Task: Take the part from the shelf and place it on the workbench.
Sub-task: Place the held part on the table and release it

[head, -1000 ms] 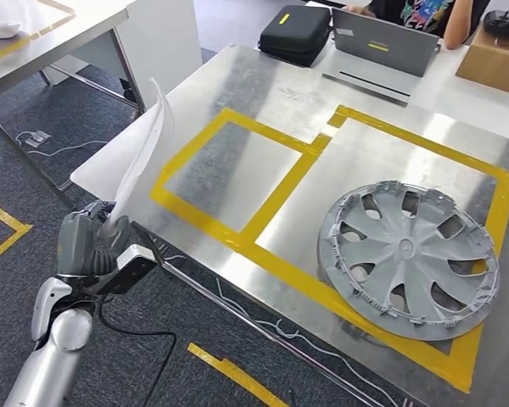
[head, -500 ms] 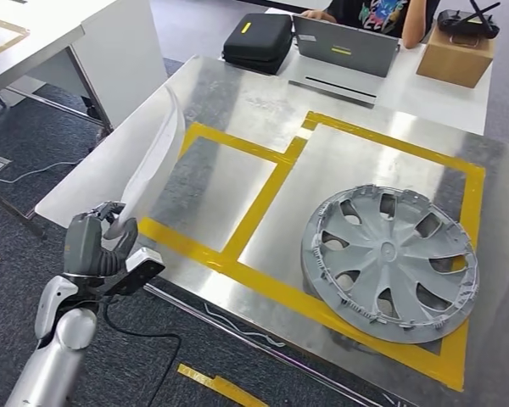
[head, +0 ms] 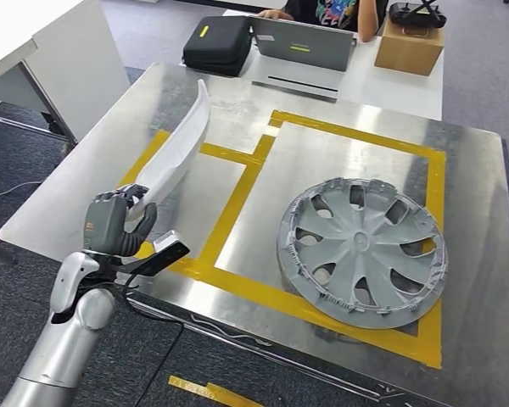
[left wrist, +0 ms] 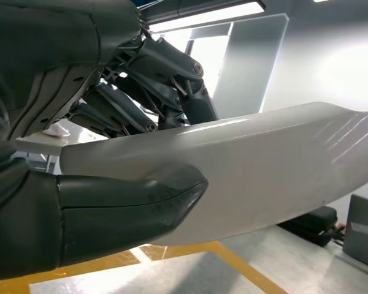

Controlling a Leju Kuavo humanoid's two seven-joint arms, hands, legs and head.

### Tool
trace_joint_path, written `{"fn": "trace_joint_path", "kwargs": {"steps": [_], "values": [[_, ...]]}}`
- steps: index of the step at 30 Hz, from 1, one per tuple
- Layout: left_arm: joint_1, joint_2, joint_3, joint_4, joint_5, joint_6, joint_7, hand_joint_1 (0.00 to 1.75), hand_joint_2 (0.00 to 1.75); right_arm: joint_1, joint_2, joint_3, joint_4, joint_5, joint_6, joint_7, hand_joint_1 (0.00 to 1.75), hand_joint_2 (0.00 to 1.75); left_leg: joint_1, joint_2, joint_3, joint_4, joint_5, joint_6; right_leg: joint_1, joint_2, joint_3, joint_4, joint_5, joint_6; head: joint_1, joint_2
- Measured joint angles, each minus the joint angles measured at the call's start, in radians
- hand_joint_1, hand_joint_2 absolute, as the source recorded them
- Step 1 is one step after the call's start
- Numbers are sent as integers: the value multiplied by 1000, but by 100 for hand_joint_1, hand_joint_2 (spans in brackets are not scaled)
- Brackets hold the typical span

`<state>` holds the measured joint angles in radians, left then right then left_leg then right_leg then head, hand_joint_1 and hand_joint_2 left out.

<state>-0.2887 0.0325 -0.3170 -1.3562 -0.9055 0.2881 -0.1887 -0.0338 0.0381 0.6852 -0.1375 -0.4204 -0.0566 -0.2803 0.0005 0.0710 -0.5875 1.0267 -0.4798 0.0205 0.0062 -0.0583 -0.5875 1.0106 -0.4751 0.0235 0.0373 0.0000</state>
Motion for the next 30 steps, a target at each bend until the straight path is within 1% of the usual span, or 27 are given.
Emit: {"fn": "trace_joint_path", "kwargs": {"steps": [1, 4, 7, 9, 11, 23, 26, 30], "values": [[-12, 0, -5, 9, -18, -1, 19, 175, 175, 0, 1, 1, -1, 1, 1, 1, 0, 0, 0, 2, -4, 7, -2, 1, 0, 3, -6, 10, -3, 0, -1, 0], [-61, 0, -26, 51, -82, -10, 80, 175, 175, 0, 2, 5, -2, 1, 2, 3, 0, 0, 0, 5, -29, 48, -18, -14, 0, 6, -37, 60, -23, -7, 0, 0], [-108, 1, -44, 99, -159, -26, 153, 175, 175, 0, 8, 10, -3, 0, 6, 2, 0, 0, 0, 5, -41, 69, -28, -21, 0, 7, -52, 86, -35, -12, -1, 0], [-136, 2, -53, 132, -206, -38, 197, 175, 175, 0, 11, 11, -4, 0, 9, 1, 0, 0, 0, 5, -41, 69, -26, -23, 1, 7, -53, 87, -35, -12, 0, 0], [-156, 4, -62, 161, -230, -45, 219, 175, 175, 0, 13, 12, -4, -1, 10, 0, 0, 0, 1, 5, -41, 69, -24, -25, 1, 7, -53, 87, -35, -13, 0, 0], [-187, 5, -80, 216, -252, -51, 236, 175, 175, 1, 15, 16, -6, -1, 11, -1, 0, 0, 0, 5, -42, 68, -24, -26, 1, 7, -52, 86, -34, -13, 0, 0], [-203, 6, -83, 242, -292, -83, 282, 175, 175, 1, 15, 16, -6, -3, 13, -1, 0, 0, 0, 5, -41, 68, -24, -26, 1, 7, -51, 85, -34, -13, 0, 0], [-238, 12, -83, 328, -364, -121, 348, 175, 175, 0, 15, 16, -7, -5, 17, 3, 0, 0, 0, 5, -41, 68, -24, -26, 1, 7, -51, 85, -34, -13, 0, 0]]}}
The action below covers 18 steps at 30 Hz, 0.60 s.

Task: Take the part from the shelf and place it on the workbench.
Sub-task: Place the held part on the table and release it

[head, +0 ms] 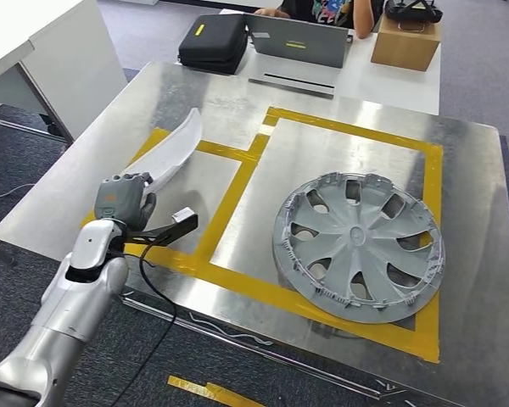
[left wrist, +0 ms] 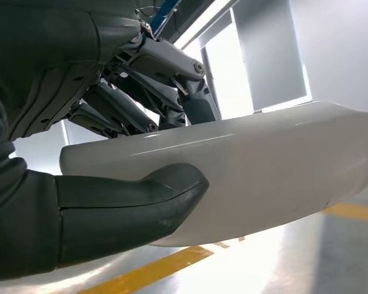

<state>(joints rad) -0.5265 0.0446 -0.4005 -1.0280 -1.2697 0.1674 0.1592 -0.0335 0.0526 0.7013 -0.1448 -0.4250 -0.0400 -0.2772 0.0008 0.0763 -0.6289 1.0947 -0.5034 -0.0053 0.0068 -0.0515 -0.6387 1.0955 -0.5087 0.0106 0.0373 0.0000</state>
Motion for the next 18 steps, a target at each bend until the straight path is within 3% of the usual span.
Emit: {"fn": "trace_joint_path", "kwargs": {"steps": [4, 8, 12, 16, 18], "values": [[-26, 5, 1, 92, -43, -10, 30, 175, 175, -1, 0, 1, -1, 0, 2, 2, 0, 0, 0, 0, 0, 0, 0, 0, 0, 0, 0, 0, 0, 0, 0, 0], [-46, 6, 4, 156, -91, -20, 55, 0, 175, -1, 0, 1, -1, 0, -1, 2, 0, 0, 0, 0, 0, 0, 0, 0, 0, 0, 0, 0, 0, 0, 0, 0], [-62, 7, 13, 195, -120, -33, 65, 0, 175, -2, 0, 1, -1, 0, -2, 2, 0, 0, 0, 0, 0, -1, 0, 0, 0, 0, 0, 0, 0, 0, 0, 0], [-71, 2, 33, 211, -121, -22, 49, 0, 0, -1, 0, 2, -1, -3, -5, 2, 0, 0, 0, 0, 0, -1, 0, 0, 0, 0, 0, 0, 0, 0, 0, 0], [-69, -4, 44, 210, -110, -10, 24, 0, 0, -1, 0, 2, -1, -6, -7, 2, 0, 0, 0, 0, 0, -1, 0, 0, 0, 0, 0, 0, 0, 0, 0, 0]]}}
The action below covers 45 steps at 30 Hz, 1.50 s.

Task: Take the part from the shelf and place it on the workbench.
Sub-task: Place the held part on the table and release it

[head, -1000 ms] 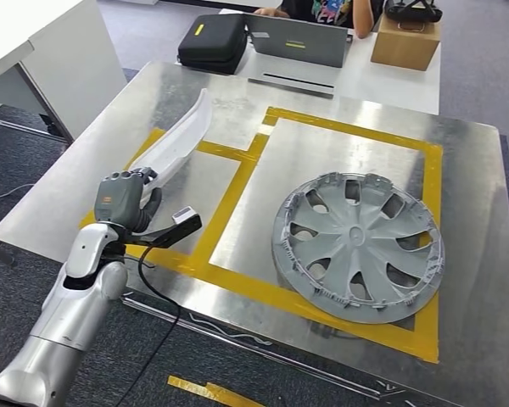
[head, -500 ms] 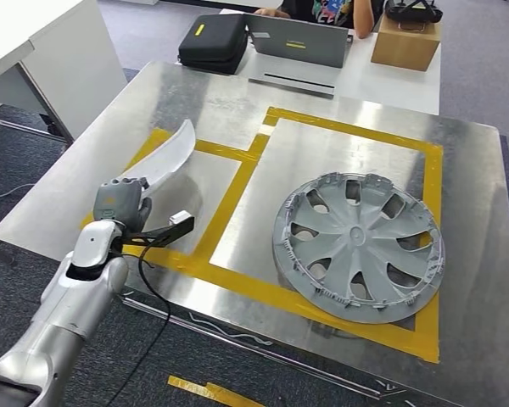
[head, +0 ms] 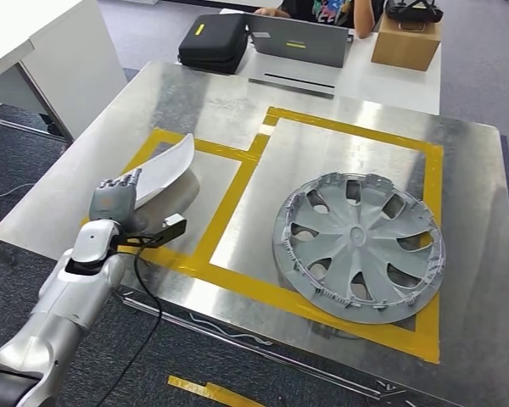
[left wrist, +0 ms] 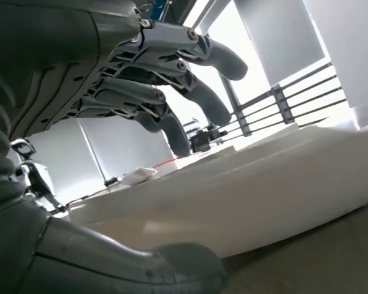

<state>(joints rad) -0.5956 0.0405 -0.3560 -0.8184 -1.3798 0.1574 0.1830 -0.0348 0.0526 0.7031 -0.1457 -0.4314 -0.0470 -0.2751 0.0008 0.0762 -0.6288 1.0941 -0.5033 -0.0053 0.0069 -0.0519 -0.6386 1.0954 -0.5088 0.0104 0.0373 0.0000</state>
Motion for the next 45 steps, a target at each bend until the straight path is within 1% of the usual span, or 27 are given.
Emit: {"fn": "trace_joint_path", "kwargs": {"steps": [5, 9, 12, 14, 15, 18, 19, 20, 21, 23, 24, 25, 28, 29, 30, 31, 33, 34, 35, 36, 37, 39, 40, 41, 43, 44, 45], "values": [[78, -22, 11, -127, 121, 46, -113, 0, 0, 3, 1, -1, 0, -28, -9, -6, 0, 0, -2, 0, 0, 2, -2, 4, -3, 0, 1, -3, 2, 2, 0, 0], [230, -26, 9, -372, 303, 66, -207, 0, 0, 12, 5, -5, 0, -61, -21, -19, 0, 0, -7, 2, 1, 2, -5, 12, -8, 0, 3, -6, 4, 7, 0, 0], [348, -12, 10, -552, 418, 94, -263, 0, 0, 20, 9, -11, 1, -77, -27, -26, 0, 0, -6, 2, 9, -18, 9, 24, -8, 2, 10, -16, 7, 18, 0, 0], [407, -1, 14, -636, 470, 111, -293, 0, 0, 23, 10, -14, 4, -84, -29, -30, 0, 0, 2, 4, 19, -46, 25, 34, -9, 19, 8, -7, -14, 25, 1, 0], [428, 3, 17, -665, 486, 118, -304, 0, 0, 25, 10, -15, 5, -86, -30, -31, 0, 0, 5, 4, 21, -54, 32, 37, -10, 31, 0, 15, -37, 28, 1, 0], [486, 15, 29, -734, 510, 131, -322, 0, 0, 31, 10, -19, 8, -90, -31, -33, 0, 0, 9, -1, 12, -59, 41, 38, -18, 47, -41, 155, -123, 39, 2, 0], [505, 19, 33, -753, 513, 133, -325, 0, 0, 32, 10, -20, 9, -90, -31, -33, 0, 0, 10, -2, 8, -58, 45, 35, -22, 48, -49, 191, -138, 44, 2, 0], [519, 22, 35, -768, 515, 133, -327, 0, 0, 33, 10, -20, 10, -90, -32, -33, 0, 0, 12, -3, 3, -58, 49, 31, -26, 48, -42, 195, -135, 49, 2, 0], [530, 25, 37, -780, 516, 134, -328, 0, 0, 33, 10, -21, 11, -91, -32, -33, 0, 0, 16, -4, -1, -57, 53, 25, -31, 47, -18, 164, -115, 56, 2, 0], [545, 30, 43, -803, 524, 140, -334, 0, 0, 31, 11, -22, 11, -91, -33, -34, 0, 0, 23, -4, -11, -54, 62, 10, -39, 42, 67, 34, -70, 70, 3, 0], [554, 32, 48, -815, 532, 146, -341, 0, 0, 30, 13, -24, 11, -93, -33, -35, 0, 0, 25, -4, -14, -52, 67, 1, -40, 42, 99, -17, -53, 69, 3, 0], [564, 35, 54, -827, 542, 154, -351, 0, 0, 29, 14, -25, 11, -95, -34, -37, 0, 0, 25, -5, -16, -50, 72, -7, -39, 44, 116, -49, -48, 64, 4, 0], [604, 42, 72, -862, 574, 179, -382, 0, 0, 31, 16, -29, 14, -103, -39, -42, 0, 0, 26, -6, -16, -52, 85, -29, -35, 52, 101, -57, -44, 28, 1, 0], [617, 44, 78, -871, 581, 184, -389, 0, 0, 32, 16, -29, 15, -104, -40, -43, 0, 0, 29, -14, -19, -48, 74, -35, -35, 53, 96, -57, -38, 16, 0, 0], [630, 46, 84, -879, 585, 187, -393, 0, 0, 32, 17, -30, 16, -106, -40, -44, 0, 0, 30, -26, -25, -29, 44, -38, -35, 53, 91, -59, -30, 5, -1, 0], [640, 49, 89, -885, 587, 189, -396, 0, 0, 32, 17, -30, 16, -107, -40, -44, 0, 0, 31, -41, -36, 11, -1, -40, -34, 54, 84, -60, -20, -4, -3, 0], [654, 54, 97, -894, 588, 190, -397, 0, 0, 30, 17, -31, 16, -107, -40, -45, 0, 0, 27, -62, -65, 130, -98, -38, -28, 56, 67, -59, 0, -14, -6, 0], [658, 56, 100, -897, 588, 190, -397, 0, 0, 30, 17, -31, 16, -107, -40, -45, 0, 0, 25, -66, -72, 181, -123, -35, -24, 58, 55, -58, 9, -16, -8, 0], [662, 56, 102, -898, 588, 190, -397, 0, 0, 30, 17, -31, 16, -107, -40, -45, 0, 0, 23, -67, -64, 203, -127, -30, -20, 60, 43, -58, 18, -17, -8, 0], [664, 57, 103, -899, 588, 190, -397, 0, 0, 30, 17, -31, 16, -107, -40, -45, 0, 0, 20, -68, -40, 189, -114, -23, -15, 62, 32, -57, 27, -18, -8, 0], [666, 57, 105, -902, 588, 190, -397, 0, 0, 29, 17, -32, 16, -107, -40, -45, 0, 0, 16, -70, 2, 139, -92, -13, -11, 65, 22, -57, 36, -19, -8, 0], [666, 58, 108, -909, 588, 191, -398, 0, 0, 27, 19, -32, 16, -107, -40, -45, 0, 0, 5, -80, 101, -2, -60, 10, -6, 72, 7, -57, 52, -16, -7, 0], [666, 59, 110, -914, 588, 191, -398, 0, 0, 26, 21, -32, 16, -108, -40, -45, 0, 0, 0, -84, 133, -53, -53, 16, -5, 74, 3, -59, 61, -12, -7, 0], [666, 59, 111, -917, 588, 192, -398, 0, 0, 26, 22, -33, 16, -108, -40, -45, 0, 0, -5, -86, 148, -81, -52, 19, -7, 76, 0, -61, 69, -7, -8, 0], [667, 59, 112, -919, 592, 193, -401, 0, 0, 27, 23, -33, 16, -109, -40, -45, 0, 0, -8, -83, 145, -98, -36, 23, -10, 79, -2, -66, 85, 7, -10, 0], [667, 59, 112, -920, 598, 195, -404, 0, 0, 28, 23, -33, 17, -109, -41, -46, 0, 0, -7, -79, 139, -105, -24, 28, -10, 78, -7, -63, 79, 12, -10, 0], [670, 58, 113, -921, 606, 198, -409, 0, 0, 29, 24, -34, 18, -110, -41, -47, 0, 0, -5, -74, 131, -112, -11, 35, -10, 76, -16, -48, 56, 17, -8, 0]]}}
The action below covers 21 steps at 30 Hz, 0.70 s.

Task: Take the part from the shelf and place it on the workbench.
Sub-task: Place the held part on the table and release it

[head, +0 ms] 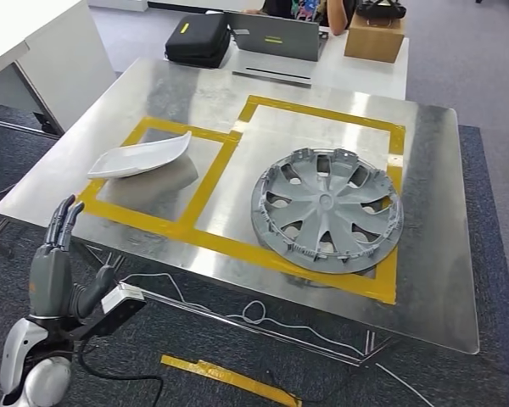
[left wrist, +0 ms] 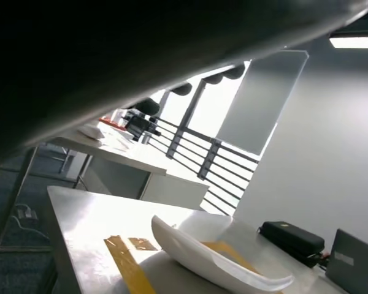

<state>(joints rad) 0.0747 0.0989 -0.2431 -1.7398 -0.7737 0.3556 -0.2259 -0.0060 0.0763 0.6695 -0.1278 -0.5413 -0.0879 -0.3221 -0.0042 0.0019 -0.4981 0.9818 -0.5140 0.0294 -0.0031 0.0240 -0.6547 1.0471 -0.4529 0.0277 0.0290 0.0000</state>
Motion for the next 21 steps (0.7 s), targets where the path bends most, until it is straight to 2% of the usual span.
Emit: {"fn": "trace_joint_path", "kwargs": {"steps": [1, 3, 4, 5, 6, 7, 8, 9, 10, 11, 12, 14, 15, 16, 18, 19, 20, 21], "values": [[6, 0, 2, -2, 11, 5, -7, 0, 0, 1, 0, 0, 1, -1, 0, -1, 0, 0, 3, 5, -11, -6, 13, 5, 0, -4, -12, 32, -41, 4, 2, 0], [25, -1, 9, -7, 33, 17, -22, 0, 0, 1, 0, -1, 1, -5, 0, -2, 0, 0, 2, 12, -38, -6, 35, 9, -2, -12, -35, 138, -142, 11, 6, 0], [35, -1, 14, -9, 43, 23, -29, 0, 0, 1, 0, -1, 2, -7, 0, -3, 0, 0, 1, 16, -53, -5, 47, 8, -3, -14, -39, 192, -170, 14, 6, 0], [46, -1, 20, -10, 52, 29, -35, 0, 0, 1, 0, -1, 2, -9, 0, -3, 0, 0, 1, 19, -70, -4, 59, 7, -4, -15, -34, 229, -172, 17, 6, 0], [55, -1, 25, -11, 61, 34, -40, 0, 0, 2, 0, -1, 3, -12, 0, -3, 0, 0, 2, 21, -87, -3, 71, 5, -6, -16, -16, 238, -150, 19, 6, 0], [65, -1, 31, -11, 70, 39, -45, 0, 0, 2, 0, -2, 4, -14, -1, -3, 0, 0, 2, 23, -103, -1, 83, 1, -7, -17, 19, 214, -118, 21, 6, 0], [74, -1, 35, -12, 79, 43, -50, 0, 0, 1, 0, -2, 5, -15, -1, -3, 0, 0, 3, 24, -117, 2, 93, -3, -9, -20, 69, 160, -93, 22, 6, 0], [83, -2, 42, -14, 89, 47, -55, 0, 0, 1, 0, -2, 5, -16, -1, -3, 0, 0, 2, 25, -129, 7, 101, -8, -9, -23, 132, 82, -87, 22, 6, 0], [90, -3, 49, -17, 99, 51, -58, 0, 0, -1, 0, -2, 6, -18, -1, -3, 0, 0, 1, 25, -137, 11, 111, -13, -9, -25, 187, 4, -97, 18, 6, 0], [96, -4, 56, -19, 107, 54, -61, 0, 0, -1, 0, -2, 6, -20, -1, -3, 0, 0, 0, 26, -141, 14, 120, -18, -7, -27, 223, -54, -112, 13, 5, 0], [102, -5, 64, -20, 115, 57, -62, 0, 0, -2, 0, -2, 7, -23, -2, -2, 0, 0, 1, 27, -144, 15, 130, -23, -4, -26, 240, -87, -124, 6, 5, 0], [114, -10, 76, -20, 125, 60, -62, 0, 0, 0, 0, -3, 12, -32, -1, -1, 0, 0, 5, 25, -148, 15, 139, -35, -2, -27, 226, -92, -115, -11, 5, 0], [120, -13, 80, -19, 127, 61, -63, 0, 0, 2, 0, -4, 14, -38, -1, -1, 0, 0, 7, 21, -154, 26, 119, -41, -3, -28, 217, -92, -105, -21, 4, 0], [125, -17, 83, -18, 129, 63, -63, 0, 0, 3, -1, -7, 16, -43, 0, -1, 0, 0, 9, 17, -164, 57, 79, -47, -4, -30, 207, -93, -94, -30, 2, 0], [130, -28, 89, -13, 135, 71, -66, 0, 0, 4, -2, -13, 21, -52, 3, -2, 0, 0, 13, 10, -188, 170, -29, -56, -4, -32, 182, -93, -71, -42, -3, 0], [131, -34, 91, -10, 140, 77, -70, 0, 0, 4, -2, -16, 23, -56, 5, -3, 0, 0, 15, 9, -197, 235, -66, -59, -4, -33, 169, -91, -60, -43, -4, 0], [131, -40, 93, -6, 145, 82, -74, 0, 0, 4, -2, -18, 25, -59, 8, -4, 0, 0, 16, 9, -198, 281, -76, -61, -3, -32, 155, -89, -48, -42, -4, 0], [131, -47, 95, -2, 151, 88, -79, 0, 0, 4, -3, -19, 28, -63, 10, -4, 0, 0, 18, 8, -185, 299, -63, -61, -3, -32, 140, -85, -37, -40, -5, 0]]}}
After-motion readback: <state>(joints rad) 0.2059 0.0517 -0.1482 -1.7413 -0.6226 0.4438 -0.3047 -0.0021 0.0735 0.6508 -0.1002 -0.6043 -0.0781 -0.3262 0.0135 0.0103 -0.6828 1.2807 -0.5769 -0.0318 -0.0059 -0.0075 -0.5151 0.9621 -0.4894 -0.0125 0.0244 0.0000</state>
